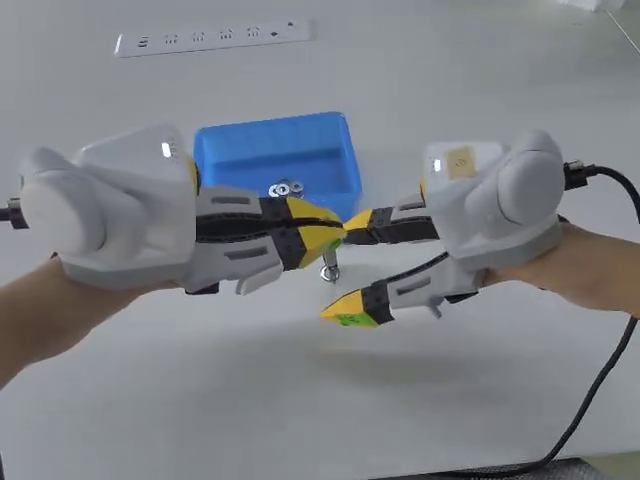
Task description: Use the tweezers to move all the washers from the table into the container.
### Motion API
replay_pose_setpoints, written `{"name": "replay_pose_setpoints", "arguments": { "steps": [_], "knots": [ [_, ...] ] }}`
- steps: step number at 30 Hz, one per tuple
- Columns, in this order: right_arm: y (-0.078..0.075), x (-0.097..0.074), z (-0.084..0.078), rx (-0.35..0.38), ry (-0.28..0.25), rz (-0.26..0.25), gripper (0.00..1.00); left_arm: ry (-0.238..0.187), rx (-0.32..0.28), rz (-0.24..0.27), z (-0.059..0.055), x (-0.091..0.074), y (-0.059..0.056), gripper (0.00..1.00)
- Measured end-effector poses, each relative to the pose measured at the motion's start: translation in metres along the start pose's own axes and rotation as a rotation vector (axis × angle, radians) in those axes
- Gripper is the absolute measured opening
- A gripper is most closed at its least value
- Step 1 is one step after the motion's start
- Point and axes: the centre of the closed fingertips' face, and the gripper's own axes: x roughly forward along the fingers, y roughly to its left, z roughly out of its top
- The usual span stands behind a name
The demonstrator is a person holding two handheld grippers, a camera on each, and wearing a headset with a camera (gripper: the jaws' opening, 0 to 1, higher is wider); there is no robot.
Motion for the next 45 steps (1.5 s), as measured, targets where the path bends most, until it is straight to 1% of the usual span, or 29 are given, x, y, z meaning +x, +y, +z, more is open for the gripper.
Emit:
{"name": "replay_pose_setpoints", "arguments": {
  "steps": [4, 12, 14, 18, 21, 22, 25, 28, 31, 35, 38, 39, 41, 43, 45],
  "knots": [
    [-0.0013, 0.0034, 0.0013, -0.019, 0.002, 0.020, 0.30, 0.001, -0.006, 0.001, -0.0010, -0.0003, 0.0001, 0.05],
    [-0.0024, 0.0032, -0.0017, -0.031, 0.024, 0.040, 0.18, 0.003, -0.005, -0.007, -0.0009, 0.0038, -0.0039, 0.06],
    [-0.0059, 0.0037, -0.0045, -0.036, 0.032, 0.043, 0.17, 0.004, -0.010, -0.007, -0.0011, 0.0041, -0.0037, 0.06],
    [-0.0059, 0.0032, -0.0042, -0.056, 0.041, 0.051, 0.13, 0.009, -0.010, -0.013, -0.0019, 0.0039, -0.0043, 0.06],
    [-0.0050, 0.0036, -0.0042, -0.064, 0.044, 0.064, 0.12, 0.014, -0.014, -0.014, -0.0031, 0.0032, -0.0037, 0.06],
    [-0.0048, 0.0038, -0.0040, -0.078, 0.047, 0.066, 0.12, 0.015, -0.013, -0.013, -0.0034, 0.0030, -0.0034, 0.06],
    [-0.0039, 0.0045, -0.0035, -0.109, 0.057, 0.068, 0.11, 0.022, -0.011, -0.010, -0.0047, 0.0021, -0.0018, 0.06],
    [-0.0034, 0.0047, -0.0033, -0.121, 0.057, 0.068, 0.10, 0.028, -0.010, -0.006, -0.0059, 0.0018, -0.0011, 0.06],
    [-0.0048, 0.0052, -0.0046, -0.132, 0.054, 0.060, 0.10, 0.035, -0.035, -0.011, -0.0071, 0.0018, -0.0015, 0.07],
    [-0.0087, 0.0056, -0.0039, -0.122, 0.039, 0.040, 0.10, 0.048, -0.040, -0.008, -0.0085, 0.0021, 0.0011, 0.07],
    [-0.0063, 0.0054, -0.0031, -0.109, 0.024, 0.035, 0.10, 0.053, -0.047, -0.017, -0.0083, 0.0025, 0.0008, 0.08],
    [-0.0057, 0.0052, -0.0024, -0.106, 0.019, 0.036, 0.10, 0.060, -0.036, -0.021, -0.0089, 0.0024, 0.0004, 0.08],
    [-0.0054, 0.0049, -0.0004, -0.100, 0.009, 0.032, 0.10, 0.068, -0.039, -0.027, -0.0100, 0.0025, -0.0005, 0.12],
    [-0.0061, 0.0046, 0.0012, -0.098, 0.004, 0.025, 0.10, 0.067, -0.046, -0.031, -0.0099, 0.0023, -0.0010, 0.14],
    [-0.0066, 0.0041, 0.0034, -0.096, -0.002, 0.019, 0.10, 0.069, -0.040, -0.028, -0.0097, 0.0020, -0.0004, 0.15]
  ]
}}
